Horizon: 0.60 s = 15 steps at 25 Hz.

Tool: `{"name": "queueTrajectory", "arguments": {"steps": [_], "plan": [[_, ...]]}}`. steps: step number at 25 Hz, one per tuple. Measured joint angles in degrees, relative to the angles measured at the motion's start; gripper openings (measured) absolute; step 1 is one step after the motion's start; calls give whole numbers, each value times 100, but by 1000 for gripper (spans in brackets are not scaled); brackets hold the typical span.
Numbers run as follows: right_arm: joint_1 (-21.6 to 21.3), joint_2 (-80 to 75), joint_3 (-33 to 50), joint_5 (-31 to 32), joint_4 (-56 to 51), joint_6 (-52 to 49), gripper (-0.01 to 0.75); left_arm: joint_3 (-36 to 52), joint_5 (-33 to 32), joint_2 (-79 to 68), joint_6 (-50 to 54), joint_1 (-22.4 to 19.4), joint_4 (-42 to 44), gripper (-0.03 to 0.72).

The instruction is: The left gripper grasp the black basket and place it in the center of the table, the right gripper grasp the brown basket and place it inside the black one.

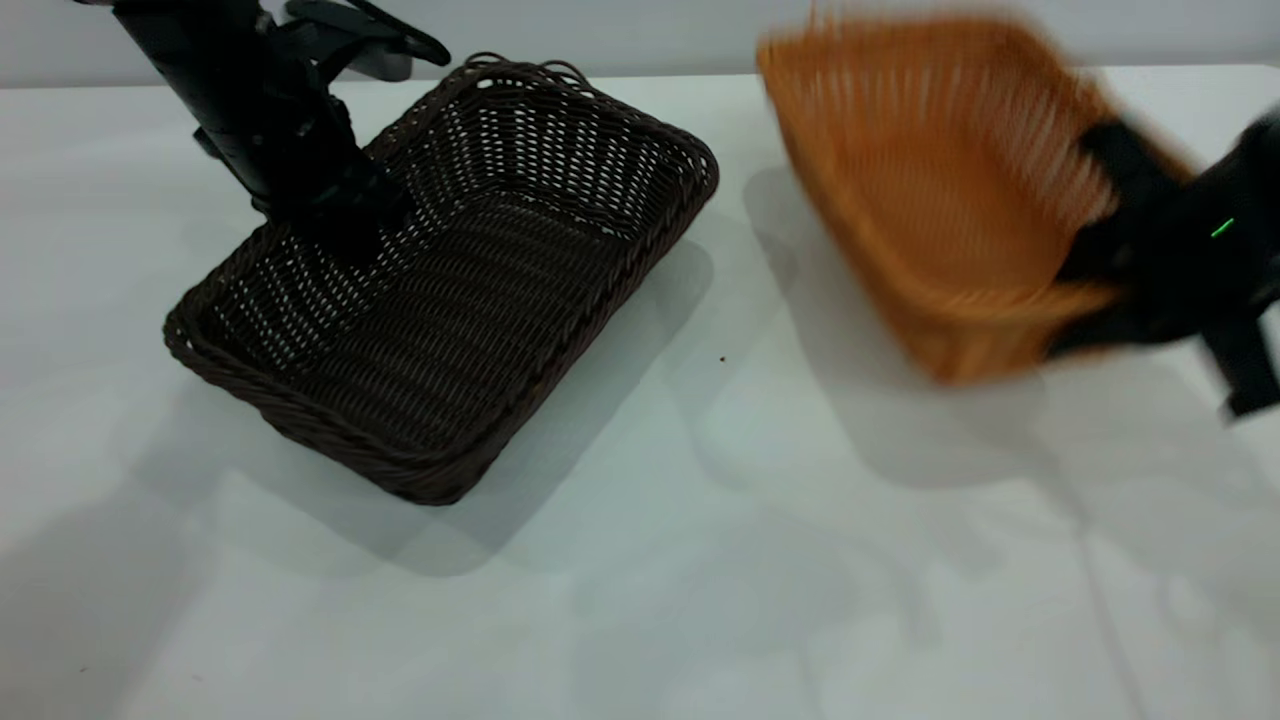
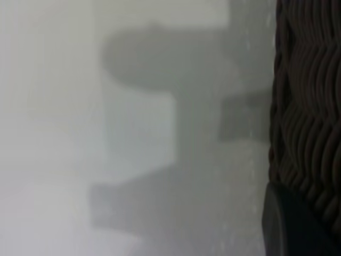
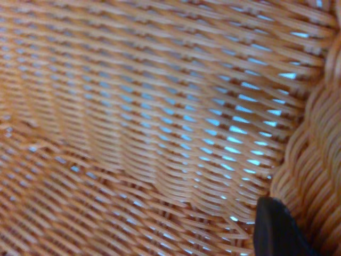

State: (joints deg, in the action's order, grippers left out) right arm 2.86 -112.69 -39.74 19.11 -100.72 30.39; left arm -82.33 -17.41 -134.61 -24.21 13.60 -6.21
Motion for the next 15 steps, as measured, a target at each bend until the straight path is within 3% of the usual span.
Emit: {"name": "queueTrajectory", "arguments": {"steps": [7, 11, 15], "plan": [[-1214, 464, -915, 2612, 1843, 363, 122, 0, 637, 0, -2596, 509, -8, 83], [-1427, 464, -1565, 3960, 2799, 244, 121, 0, 859, 0, -4057, 958, -34, 83], [-1434, 464, -2024, 4591, 3102, 221, 121, -11, 1073, -40, -4683, 1225, -31, 83]]}}
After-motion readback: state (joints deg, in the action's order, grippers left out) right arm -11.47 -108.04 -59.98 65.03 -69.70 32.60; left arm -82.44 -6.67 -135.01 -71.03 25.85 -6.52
